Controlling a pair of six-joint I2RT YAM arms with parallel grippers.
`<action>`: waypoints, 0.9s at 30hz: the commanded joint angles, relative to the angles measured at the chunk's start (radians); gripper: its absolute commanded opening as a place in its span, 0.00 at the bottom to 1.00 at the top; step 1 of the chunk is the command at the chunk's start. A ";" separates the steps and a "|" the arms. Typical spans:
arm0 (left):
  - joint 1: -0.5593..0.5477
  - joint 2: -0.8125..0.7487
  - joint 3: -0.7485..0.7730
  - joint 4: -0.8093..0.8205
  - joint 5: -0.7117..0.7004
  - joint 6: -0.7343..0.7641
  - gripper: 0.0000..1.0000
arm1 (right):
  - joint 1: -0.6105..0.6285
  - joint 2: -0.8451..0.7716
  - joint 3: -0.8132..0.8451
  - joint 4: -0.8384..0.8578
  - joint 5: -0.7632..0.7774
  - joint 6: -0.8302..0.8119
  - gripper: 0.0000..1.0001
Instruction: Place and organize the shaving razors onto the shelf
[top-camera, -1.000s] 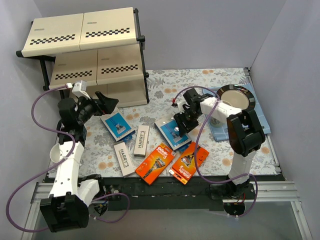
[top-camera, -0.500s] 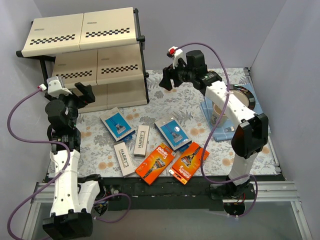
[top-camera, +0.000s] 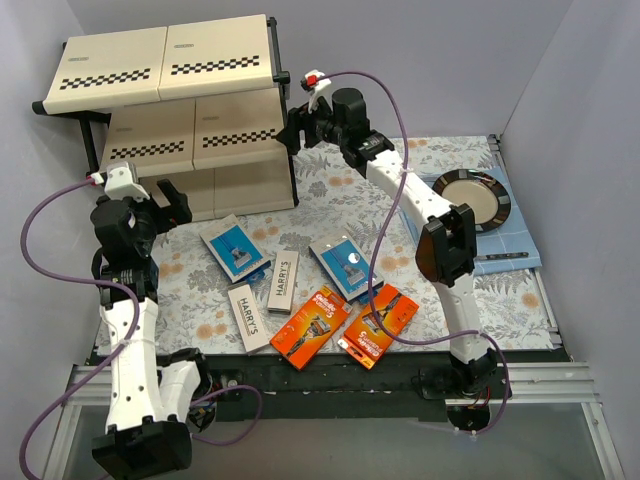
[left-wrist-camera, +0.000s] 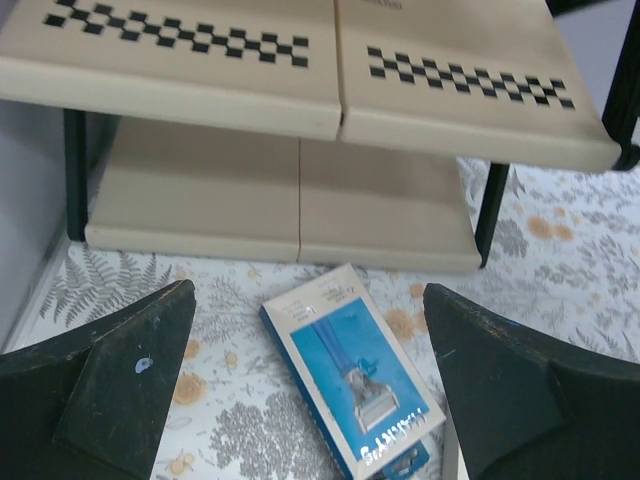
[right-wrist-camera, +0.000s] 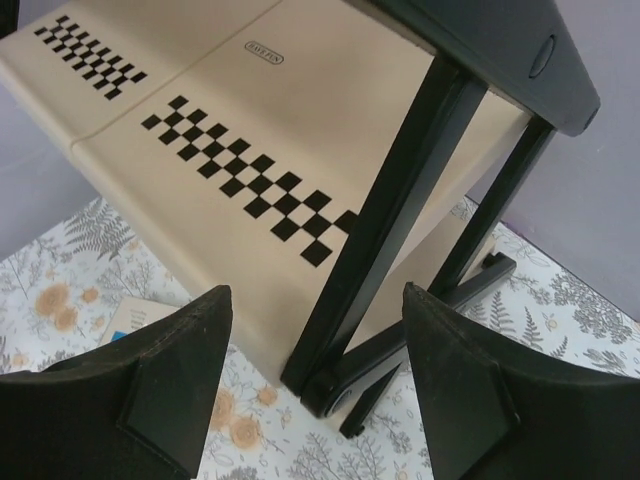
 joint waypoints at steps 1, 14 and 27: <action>0.006 -0.036 0.066 -0.147 0.095 0.063 0.98 | -0.010 0.048 0.064 0.122 -0.003 0.081 0.75; 0.020 -0.055 0.089 -0.243 0.045 0.137 0.98 | -0.059 0.128 0.167 0.175 -0.075 0.127 0.07; 0.021 -0.079 -0.025 -0.132 0.175 0.161 0.98 | -0.229 -0.125 -0.121 0.084 -0.003 0.195 0.01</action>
